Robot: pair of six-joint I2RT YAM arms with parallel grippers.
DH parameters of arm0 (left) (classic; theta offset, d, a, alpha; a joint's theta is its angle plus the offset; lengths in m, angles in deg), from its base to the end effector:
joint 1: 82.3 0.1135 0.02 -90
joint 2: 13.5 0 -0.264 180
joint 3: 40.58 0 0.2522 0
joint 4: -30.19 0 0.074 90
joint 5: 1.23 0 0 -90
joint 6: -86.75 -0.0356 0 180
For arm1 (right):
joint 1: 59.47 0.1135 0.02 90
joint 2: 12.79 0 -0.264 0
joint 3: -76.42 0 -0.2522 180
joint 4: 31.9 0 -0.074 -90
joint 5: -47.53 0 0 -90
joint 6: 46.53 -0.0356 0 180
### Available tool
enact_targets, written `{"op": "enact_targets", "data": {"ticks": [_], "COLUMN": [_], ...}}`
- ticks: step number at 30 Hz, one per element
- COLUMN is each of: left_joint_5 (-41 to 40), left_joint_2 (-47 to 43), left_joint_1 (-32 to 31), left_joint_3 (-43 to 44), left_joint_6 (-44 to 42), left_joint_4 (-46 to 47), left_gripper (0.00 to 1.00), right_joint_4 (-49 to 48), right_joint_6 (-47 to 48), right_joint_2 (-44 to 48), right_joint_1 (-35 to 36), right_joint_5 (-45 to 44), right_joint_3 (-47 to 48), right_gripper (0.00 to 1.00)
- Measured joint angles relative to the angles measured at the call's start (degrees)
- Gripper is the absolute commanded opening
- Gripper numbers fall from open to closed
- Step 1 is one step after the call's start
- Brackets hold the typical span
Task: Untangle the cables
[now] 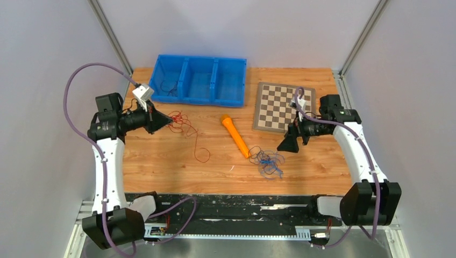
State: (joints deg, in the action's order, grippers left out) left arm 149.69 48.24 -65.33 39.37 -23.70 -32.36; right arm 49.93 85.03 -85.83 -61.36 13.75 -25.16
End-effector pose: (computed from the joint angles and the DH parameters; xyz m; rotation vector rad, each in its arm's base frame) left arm 0.2003 0.0286 0.3610 0.5417 1.9342 -0.8228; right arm 0.2169 0.0224 0.2985 -0.9419 2.1697 1.0676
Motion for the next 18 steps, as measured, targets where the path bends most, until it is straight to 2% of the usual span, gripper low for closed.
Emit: {"op": "enact_targets", "data": {"ticks": [6, 10, 15, 18], "left_joint_5": [2.99, 3.5, 3.02, 2.8], "left_joint_2": [-3.26, -4.42, -4.33, -4.09], "left_joint_1": [-9.31, -15.06, -20.24, -21.92], "left_joint_3": [-0.42, -2.8, -5.46, -6.56], "left_joint_6": [10.49, 19.85, 28.35, 31.98], "left_joint_4": [5.66, 12.92, 19.17, 21.79], "left_gripper": [0.0, 0.0, 0.01, 0.02], "right_joint_4": [-14.88, -27.02, -36.44, -39.3], "right_joint_6": [-13.55, -22.29, -28.65, -30.73], "right_joint_2": [-1.16, -6.8, -15.52, -19.41], "right_joint_1": [14.93, 27.71, 39.82, 44.61], "right_joint_5": [-0.57, -2.03, -5.09, -6.8], "right_joint_3": [2.21, 8.17, 16.52, 20.2], "right_gripper": [0.98, 0.91, 0.86, 0.74]}}
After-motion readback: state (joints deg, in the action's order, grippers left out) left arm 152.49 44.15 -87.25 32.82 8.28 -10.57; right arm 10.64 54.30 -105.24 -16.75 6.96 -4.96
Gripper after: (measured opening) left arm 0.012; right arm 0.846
